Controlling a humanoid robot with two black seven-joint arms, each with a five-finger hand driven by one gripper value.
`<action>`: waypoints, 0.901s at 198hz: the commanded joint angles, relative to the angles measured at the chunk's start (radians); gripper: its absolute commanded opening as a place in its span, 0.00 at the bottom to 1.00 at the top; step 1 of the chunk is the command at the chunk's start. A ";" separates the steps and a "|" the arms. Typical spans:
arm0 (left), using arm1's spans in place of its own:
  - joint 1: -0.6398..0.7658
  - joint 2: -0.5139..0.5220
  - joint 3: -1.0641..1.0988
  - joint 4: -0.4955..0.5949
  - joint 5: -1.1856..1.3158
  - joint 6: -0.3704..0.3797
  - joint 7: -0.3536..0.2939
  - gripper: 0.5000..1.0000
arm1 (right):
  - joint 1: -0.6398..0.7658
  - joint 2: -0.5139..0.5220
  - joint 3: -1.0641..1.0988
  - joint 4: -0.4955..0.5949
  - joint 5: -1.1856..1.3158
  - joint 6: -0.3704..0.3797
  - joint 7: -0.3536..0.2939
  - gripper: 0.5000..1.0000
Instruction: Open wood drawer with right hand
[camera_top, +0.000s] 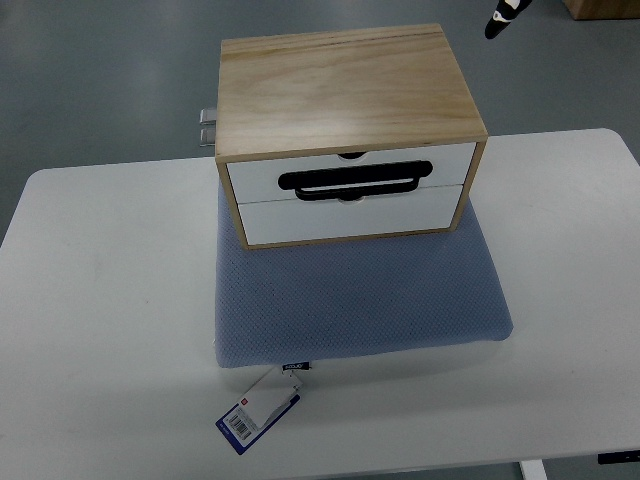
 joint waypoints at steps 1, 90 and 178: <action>0.000 0.000 0.001 0.000 0.000 0.000 0.000 1.00 | -0.003 0.000 -0.003 -0.001 0.014 0.000 -0.016 0.89; 0.000 0.000 0.001 -0.002 0.002 0.000 0.000 1.00 | 0.026 0.037 0.049 -0.015 -0.004 0.000 -0.019 0.89; 0.001 0.000 0.001 0.001 0.000 0.000 0.000 1.00 | -0.030 0.160 0.049 0.026 0.204 0.000 -0.014 0.89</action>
